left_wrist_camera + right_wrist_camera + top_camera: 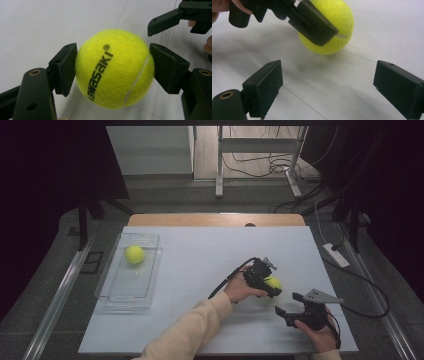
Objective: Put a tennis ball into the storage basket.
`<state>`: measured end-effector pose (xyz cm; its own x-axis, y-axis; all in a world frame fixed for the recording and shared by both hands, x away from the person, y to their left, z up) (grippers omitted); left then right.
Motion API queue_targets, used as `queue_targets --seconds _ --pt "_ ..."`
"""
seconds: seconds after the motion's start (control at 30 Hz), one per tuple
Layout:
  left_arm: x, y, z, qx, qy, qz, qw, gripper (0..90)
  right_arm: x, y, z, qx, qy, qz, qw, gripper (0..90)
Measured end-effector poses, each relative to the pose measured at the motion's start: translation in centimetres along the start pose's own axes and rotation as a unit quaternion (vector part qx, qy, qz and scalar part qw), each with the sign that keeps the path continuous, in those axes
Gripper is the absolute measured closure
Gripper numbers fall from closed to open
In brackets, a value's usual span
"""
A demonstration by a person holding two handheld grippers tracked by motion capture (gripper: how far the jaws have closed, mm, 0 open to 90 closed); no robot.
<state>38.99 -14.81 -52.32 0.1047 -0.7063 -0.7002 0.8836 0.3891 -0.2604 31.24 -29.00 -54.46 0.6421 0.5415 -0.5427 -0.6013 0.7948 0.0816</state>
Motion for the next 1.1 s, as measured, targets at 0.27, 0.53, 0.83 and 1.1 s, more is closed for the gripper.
queue_targets --seconds 0.27,0.53,0.83,1.1 --pt "-0.8 -0.1 0.1 0.003 -0.009 -0.005 0.9999 27.1 0.0 0.0 0.0 0.0 -0.001 -0.001 1.0 8.6" --pt "-2.4 0.1 0.0 -0.001 -0.029 0.003 0.9996 27.1 0.0 0.1 0.1 0.0 -0.002 0.0 1.0 8.5" --pt "-5.3 0.5 -0.3 -0.006 -0.056 0.022 0.9982 27.1 0.0 0.6 0.4 -0.003 -0.005 0.004 1.0 8.5" --pt "-6.5 1.2 -0.9 -0.012 -0.066 0.032 0.9972 27.1 0.1 0.9 0.5 -0.007 -0.004 0.006 1.0 8.5"
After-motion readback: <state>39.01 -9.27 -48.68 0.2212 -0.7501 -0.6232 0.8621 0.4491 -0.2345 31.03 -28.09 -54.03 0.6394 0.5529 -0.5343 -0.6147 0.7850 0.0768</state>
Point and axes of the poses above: each handheld gripper's, and its own axes: x roughly forward along the jaws, z roughly out of its top, y roughly to its left, the point moved 5 cm from there along x, roughly forward along the jaws, and after that the axes turned 3 degrees about -z, right-handed, at the moved point
